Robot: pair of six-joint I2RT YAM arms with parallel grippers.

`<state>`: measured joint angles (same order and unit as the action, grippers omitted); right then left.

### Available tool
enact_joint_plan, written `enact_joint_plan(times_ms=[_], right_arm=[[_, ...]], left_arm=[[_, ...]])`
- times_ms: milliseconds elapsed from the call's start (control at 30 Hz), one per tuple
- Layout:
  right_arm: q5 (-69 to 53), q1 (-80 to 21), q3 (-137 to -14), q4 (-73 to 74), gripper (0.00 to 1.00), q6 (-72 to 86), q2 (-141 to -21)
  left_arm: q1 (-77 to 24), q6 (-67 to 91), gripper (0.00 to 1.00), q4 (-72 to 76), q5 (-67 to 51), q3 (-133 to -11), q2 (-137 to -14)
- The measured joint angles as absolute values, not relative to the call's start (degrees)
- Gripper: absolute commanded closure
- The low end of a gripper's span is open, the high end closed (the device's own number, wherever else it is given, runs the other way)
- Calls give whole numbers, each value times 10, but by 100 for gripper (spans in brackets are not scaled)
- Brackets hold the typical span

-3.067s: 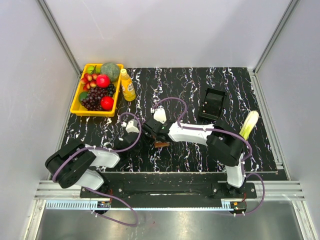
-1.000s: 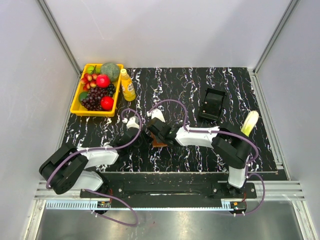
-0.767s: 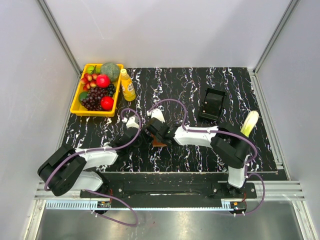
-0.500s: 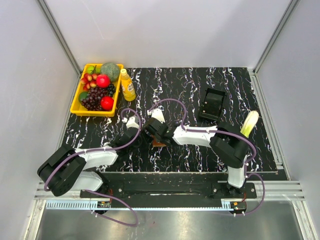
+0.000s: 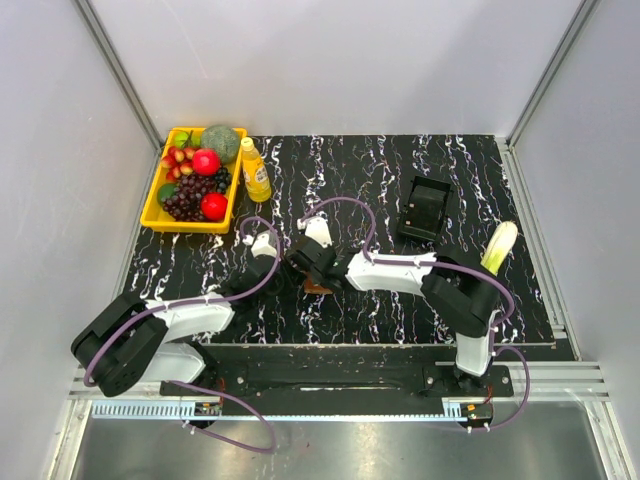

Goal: Put the credit cards into the card holder
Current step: Open the card holder at the center of the board.

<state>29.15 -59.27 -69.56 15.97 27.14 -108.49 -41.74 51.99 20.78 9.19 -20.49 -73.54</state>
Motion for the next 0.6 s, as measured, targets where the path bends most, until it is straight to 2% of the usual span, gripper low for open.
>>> enact_joint_plan(times_ms=[367, 600], right_arm=[[283, -583, -657, 161, 100, 295, -1043], [289, -542, -612, 187, 100, 296, -1018]], left_arm=[[-423, 519, 100, 203, 104, -205, -735], [-420, 520, 100, 190, 129, -198, -746]])
